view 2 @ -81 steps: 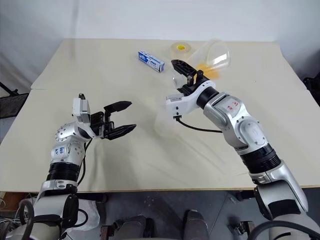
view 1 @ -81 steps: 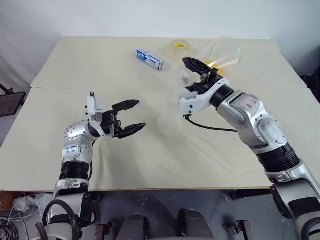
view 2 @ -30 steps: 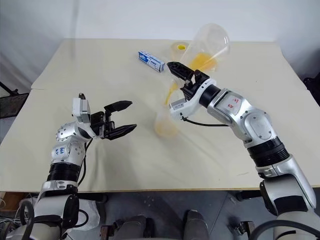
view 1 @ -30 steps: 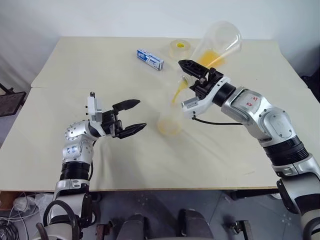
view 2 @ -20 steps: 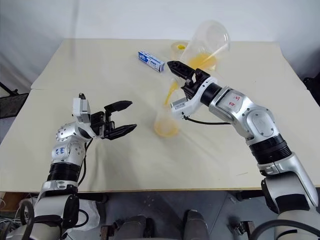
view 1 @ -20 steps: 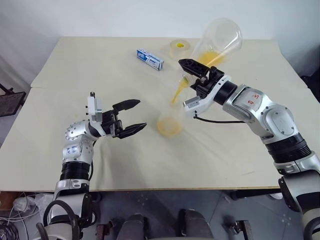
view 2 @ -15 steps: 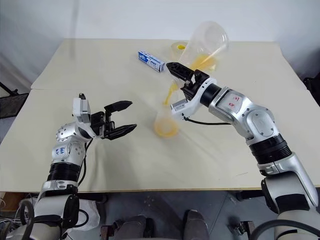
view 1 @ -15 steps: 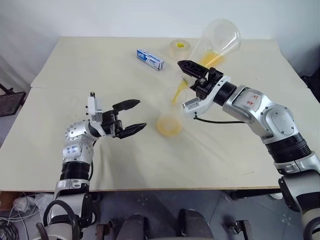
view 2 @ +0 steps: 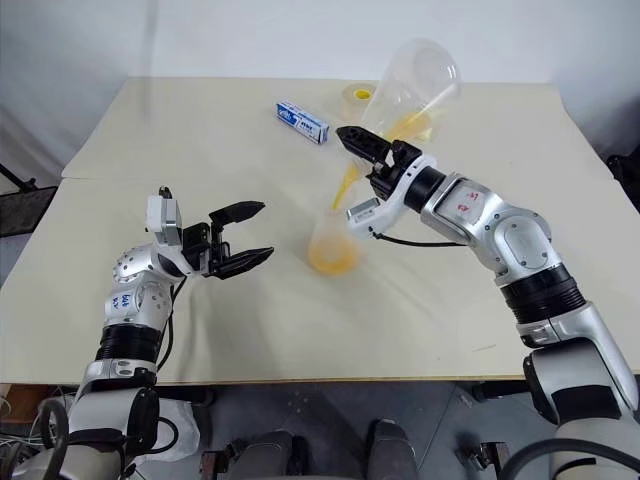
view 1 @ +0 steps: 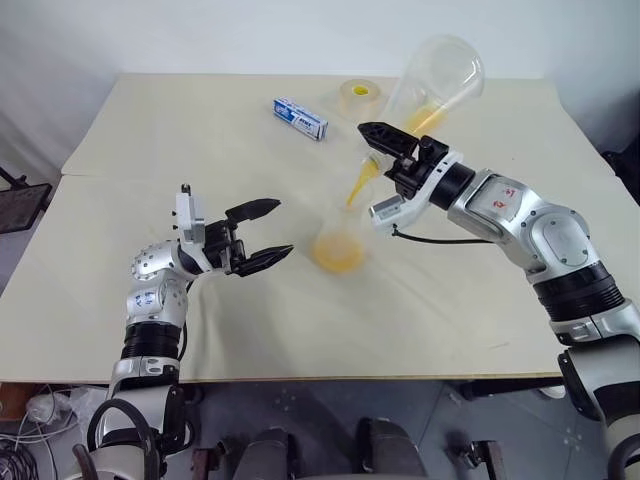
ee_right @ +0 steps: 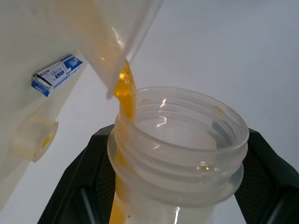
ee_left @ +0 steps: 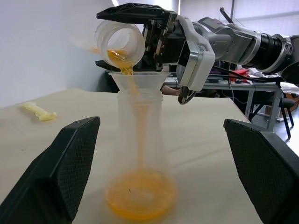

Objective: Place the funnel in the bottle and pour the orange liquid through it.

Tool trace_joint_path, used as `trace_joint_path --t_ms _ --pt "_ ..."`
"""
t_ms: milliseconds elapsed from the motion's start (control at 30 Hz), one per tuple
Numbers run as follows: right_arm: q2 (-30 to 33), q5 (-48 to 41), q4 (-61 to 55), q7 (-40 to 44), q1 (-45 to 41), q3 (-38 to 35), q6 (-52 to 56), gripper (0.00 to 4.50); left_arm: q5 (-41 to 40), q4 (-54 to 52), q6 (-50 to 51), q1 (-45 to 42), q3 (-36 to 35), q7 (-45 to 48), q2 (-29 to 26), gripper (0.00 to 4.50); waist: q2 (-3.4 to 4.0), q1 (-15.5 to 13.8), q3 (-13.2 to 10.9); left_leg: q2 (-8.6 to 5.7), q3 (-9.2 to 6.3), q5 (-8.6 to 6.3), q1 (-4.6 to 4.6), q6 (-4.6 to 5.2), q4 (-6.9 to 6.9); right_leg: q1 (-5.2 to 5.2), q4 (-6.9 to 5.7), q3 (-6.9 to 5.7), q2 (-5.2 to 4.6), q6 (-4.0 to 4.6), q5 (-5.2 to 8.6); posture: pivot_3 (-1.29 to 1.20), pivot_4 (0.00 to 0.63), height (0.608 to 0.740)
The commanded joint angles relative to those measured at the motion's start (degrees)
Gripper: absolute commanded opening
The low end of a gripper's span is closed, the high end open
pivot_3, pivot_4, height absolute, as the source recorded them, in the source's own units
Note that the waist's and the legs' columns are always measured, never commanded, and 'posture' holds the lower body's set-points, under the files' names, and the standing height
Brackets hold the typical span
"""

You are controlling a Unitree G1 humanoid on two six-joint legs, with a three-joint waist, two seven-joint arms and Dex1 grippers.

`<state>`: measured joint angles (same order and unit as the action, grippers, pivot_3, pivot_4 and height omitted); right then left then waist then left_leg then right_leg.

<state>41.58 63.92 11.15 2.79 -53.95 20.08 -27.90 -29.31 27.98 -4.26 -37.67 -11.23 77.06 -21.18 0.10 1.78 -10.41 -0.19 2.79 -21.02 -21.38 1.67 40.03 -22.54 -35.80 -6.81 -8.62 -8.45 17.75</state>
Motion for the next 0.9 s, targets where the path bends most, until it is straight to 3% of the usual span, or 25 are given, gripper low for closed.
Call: trace_joint_path --t_ms 33,900 --pt "1.23 0.28 -0.9 -2.0 -2.18 -0.22 -0.84 2.84 -1.4 -0.41 -0.85 -1.16 -0.76 -0.01 0.18 4.5 0.0 -0.01 0.0 0.0 0.0 0.0 0.0 0.0 0.0 0.0 0.0 0.0 0.0 0.0 0.0 0.0 0.15 0.74" --pt "2.98 5.05 0.34 -11.0 -3.56 1.53 -2.33 2.84 -1.29 0.0 -1.12 -1.59 -0.75 0.03 0.51 4.5 0.0 -0.01 0.0 0.02 0.0 0.0 -0.01 0.0 0.0 0.0 0.0 0.01 0.0 0.0 0.0 0.0 0.15 0.74"
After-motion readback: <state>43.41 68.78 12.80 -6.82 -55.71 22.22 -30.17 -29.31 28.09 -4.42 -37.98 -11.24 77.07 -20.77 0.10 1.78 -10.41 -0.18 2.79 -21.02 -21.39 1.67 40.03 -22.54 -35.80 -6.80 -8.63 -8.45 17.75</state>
